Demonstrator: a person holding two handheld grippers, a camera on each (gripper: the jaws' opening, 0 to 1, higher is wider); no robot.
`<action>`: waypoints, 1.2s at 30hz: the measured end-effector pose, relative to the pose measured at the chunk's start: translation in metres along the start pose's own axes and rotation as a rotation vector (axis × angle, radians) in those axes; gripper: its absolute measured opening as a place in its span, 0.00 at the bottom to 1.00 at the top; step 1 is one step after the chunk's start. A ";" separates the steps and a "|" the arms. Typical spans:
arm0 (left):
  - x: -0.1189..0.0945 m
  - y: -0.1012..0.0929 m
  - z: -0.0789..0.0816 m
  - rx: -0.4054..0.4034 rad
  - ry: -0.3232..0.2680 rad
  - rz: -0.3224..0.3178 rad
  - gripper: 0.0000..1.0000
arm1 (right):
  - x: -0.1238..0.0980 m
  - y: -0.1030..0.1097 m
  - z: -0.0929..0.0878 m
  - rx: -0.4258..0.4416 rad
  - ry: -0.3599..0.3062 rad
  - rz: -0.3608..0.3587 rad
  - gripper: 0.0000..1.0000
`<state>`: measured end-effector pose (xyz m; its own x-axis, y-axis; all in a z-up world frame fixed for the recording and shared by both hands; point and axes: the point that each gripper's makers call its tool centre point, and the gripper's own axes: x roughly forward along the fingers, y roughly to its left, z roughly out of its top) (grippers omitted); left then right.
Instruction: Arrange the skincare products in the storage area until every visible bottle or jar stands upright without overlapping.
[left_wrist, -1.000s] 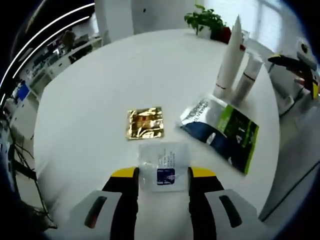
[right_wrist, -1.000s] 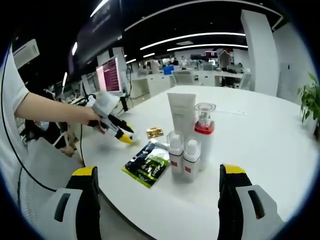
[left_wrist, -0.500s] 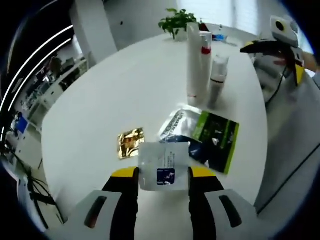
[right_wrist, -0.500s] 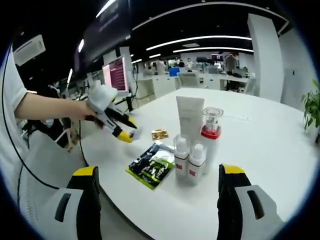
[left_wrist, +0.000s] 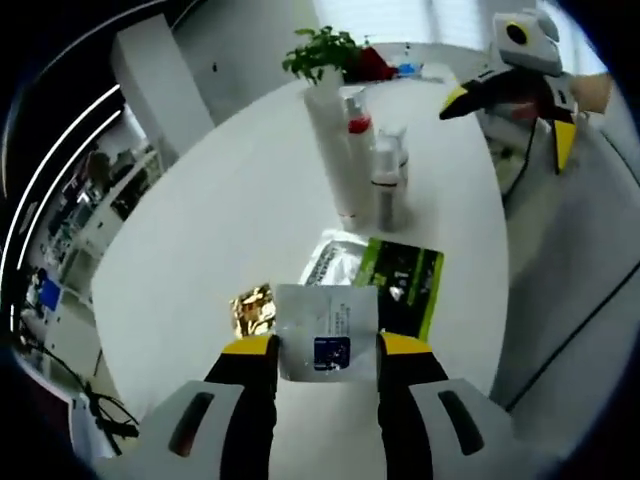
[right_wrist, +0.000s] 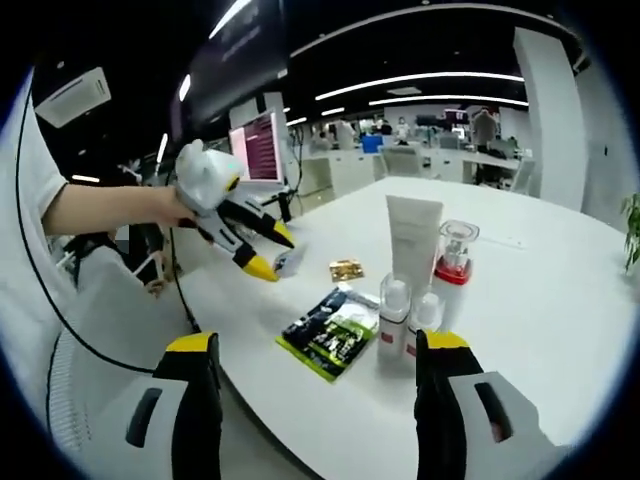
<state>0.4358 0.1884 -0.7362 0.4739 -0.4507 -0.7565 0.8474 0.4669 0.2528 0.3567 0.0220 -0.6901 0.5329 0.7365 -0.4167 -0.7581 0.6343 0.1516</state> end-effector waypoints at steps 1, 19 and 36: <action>-0.001 -0.001 0.002 0.004 -0.004 -0.001 0.35 | 0.000 0.001 0.001 -0.001 -0.003 0.004 0.72; -0.031 -0.049 0.055 0.187 -0.039 -0.022 0.35 | 0.031 0.033 0.024 0.085 -0.055 0.190 0.48; -0.041 -0.077 0.087 0.338 -0.044 -0.049 0.35 | 0.052 0.039 0.037 0.291 -0.064 0.287 0.25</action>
<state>0.3716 0.1043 -0.6721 0.4340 -0.5018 -0.7482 0.8975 0.1684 0.4077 0.3689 0.0942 -0.6725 0.3448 0.9005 -0.2651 -0.7464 0.4342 0.5044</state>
